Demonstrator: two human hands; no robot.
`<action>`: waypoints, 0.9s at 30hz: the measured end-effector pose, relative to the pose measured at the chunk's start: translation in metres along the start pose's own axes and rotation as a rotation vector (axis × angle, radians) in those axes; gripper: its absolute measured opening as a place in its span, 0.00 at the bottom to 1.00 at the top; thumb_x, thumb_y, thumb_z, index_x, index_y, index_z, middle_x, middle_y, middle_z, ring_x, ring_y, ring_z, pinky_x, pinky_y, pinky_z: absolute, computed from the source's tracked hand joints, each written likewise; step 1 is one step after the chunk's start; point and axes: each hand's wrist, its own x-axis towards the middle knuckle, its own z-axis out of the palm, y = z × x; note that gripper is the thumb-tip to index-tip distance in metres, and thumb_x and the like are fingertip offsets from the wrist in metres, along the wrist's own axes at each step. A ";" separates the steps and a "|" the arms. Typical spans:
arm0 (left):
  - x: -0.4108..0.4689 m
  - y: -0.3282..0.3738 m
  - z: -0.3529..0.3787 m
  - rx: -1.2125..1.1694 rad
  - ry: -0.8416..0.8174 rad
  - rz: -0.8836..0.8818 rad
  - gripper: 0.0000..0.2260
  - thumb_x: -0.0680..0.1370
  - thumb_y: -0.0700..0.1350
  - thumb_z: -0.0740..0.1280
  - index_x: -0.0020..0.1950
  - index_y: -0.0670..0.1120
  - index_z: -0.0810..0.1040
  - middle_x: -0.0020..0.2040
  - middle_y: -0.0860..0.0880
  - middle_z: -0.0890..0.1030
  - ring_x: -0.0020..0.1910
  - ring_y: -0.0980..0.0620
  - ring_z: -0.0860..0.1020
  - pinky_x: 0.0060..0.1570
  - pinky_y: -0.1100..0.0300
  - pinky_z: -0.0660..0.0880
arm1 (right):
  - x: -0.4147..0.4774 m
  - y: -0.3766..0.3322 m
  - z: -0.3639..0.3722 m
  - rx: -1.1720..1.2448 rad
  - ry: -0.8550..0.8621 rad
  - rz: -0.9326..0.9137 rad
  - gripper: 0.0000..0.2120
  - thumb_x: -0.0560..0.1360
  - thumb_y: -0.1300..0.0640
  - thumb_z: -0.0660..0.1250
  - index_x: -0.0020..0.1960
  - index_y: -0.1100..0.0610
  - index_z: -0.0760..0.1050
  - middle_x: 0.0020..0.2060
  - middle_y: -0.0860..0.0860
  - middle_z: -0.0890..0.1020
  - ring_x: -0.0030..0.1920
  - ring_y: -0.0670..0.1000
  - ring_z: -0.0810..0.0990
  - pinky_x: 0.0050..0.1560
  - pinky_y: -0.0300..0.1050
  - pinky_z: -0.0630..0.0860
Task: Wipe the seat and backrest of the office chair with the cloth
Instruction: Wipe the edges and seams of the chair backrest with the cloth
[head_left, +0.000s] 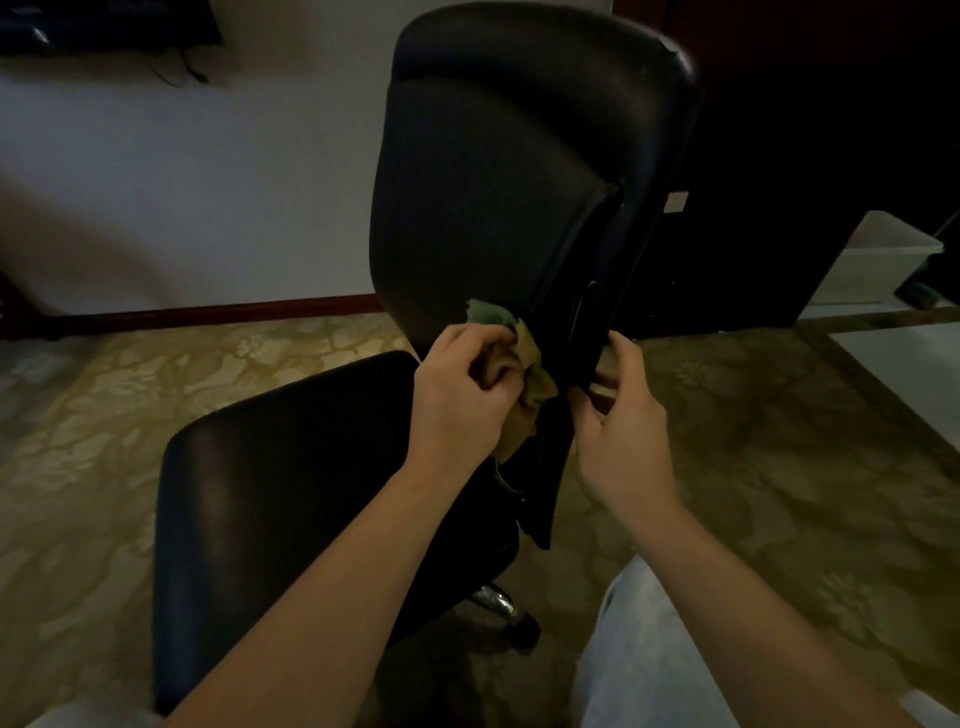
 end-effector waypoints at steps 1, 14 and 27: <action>-0.002 -0.002 0.001 -0.025 0.007 -0.029 0.15 0.74 0.39 0.74 0.58 0.53 0.80 0.56 0.57 0.77 0.55 0.61 0.78 0.57 0.70 0.75 | -0.001 0.000 0.000 -0.007 0.004 -0.007 0.28 0.81 0.59 0.65 0.77 0.46 0.60 0.57 0.41 0.77 0.58 0.47 0.81 0.56 0.49 0.82; -0.042 -0.047 -0.005 -0.022 -0.143 -0.276 0.13 0.76 0.38 0.74 0.59 0.49 0.81 0.58 0.55 0.77 0.55 0.59 0.78 0.52 0.70 0.77 | -0.002 0.001 0.002 -0.044 0.018 -0.027 0.27 0.82 0.58 0.64 0.77 0.47 0.60 0.59 0.43 0.77 0.59 0.47 0.80 0.59 0.48 0.80; -0.025 -0.030 -0.004 -0.091 -0.032 -0.150 0.13 0.75 0.39 0.75 0.57 0.51 0.81 0.55 0.55 0.79 0.54 0.63 0.78 0.53 0.72 0.74 | -0.009 0.006 0.007 -0.127 -0.035 0.001 0.21 0.82 0.59 0.63 0.73 0.50 0.64 0.60 0.48 0.79 0.57 0.49 0.81 0.52 0.45 0.80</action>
